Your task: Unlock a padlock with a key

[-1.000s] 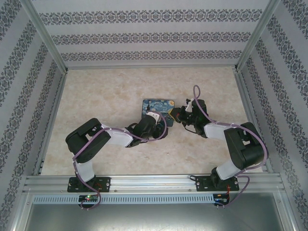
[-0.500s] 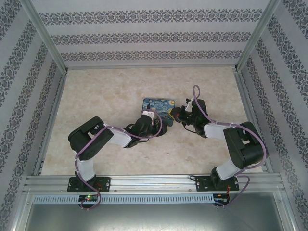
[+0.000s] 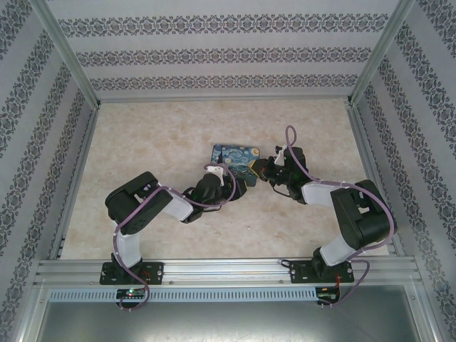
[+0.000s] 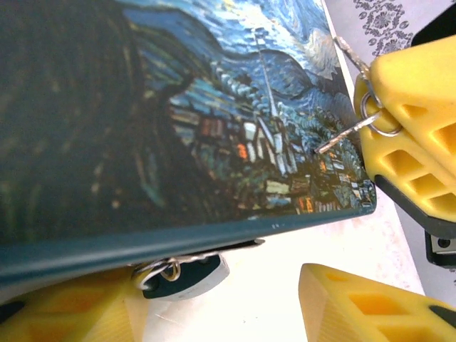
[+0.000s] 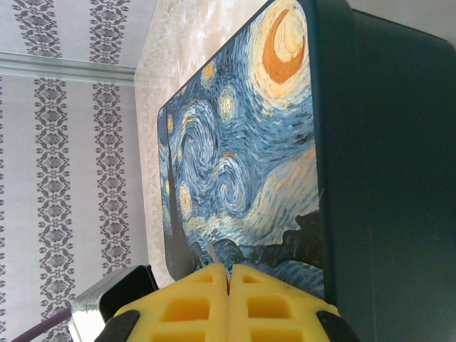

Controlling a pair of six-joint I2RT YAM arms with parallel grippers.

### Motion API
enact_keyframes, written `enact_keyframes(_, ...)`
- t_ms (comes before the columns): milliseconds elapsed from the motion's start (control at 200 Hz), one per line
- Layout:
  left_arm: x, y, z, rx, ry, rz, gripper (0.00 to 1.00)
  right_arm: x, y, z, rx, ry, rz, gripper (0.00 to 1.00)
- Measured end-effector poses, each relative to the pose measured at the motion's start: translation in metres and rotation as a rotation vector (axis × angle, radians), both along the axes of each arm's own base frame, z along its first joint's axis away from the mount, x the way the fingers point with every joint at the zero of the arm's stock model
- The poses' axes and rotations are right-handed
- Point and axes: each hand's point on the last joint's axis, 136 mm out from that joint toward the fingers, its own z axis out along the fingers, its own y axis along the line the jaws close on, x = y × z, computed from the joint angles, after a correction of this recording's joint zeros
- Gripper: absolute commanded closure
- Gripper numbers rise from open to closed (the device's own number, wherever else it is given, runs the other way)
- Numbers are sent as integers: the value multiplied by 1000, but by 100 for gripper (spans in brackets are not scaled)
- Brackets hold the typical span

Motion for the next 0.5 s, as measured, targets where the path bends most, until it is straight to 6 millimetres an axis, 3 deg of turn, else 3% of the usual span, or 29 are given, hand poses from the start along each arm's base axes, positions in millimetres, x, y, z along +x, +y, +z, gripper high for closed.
enact_keyframes(280, 3, 1, -4, -19, 20, 30, 55, 0, 0, 0, 0, 0, 0, 100)
enact_keyframes(500, 4, 3, -4, -38, 27, 50, 54, 0, 0, 0, 1, -2, 0, 100)
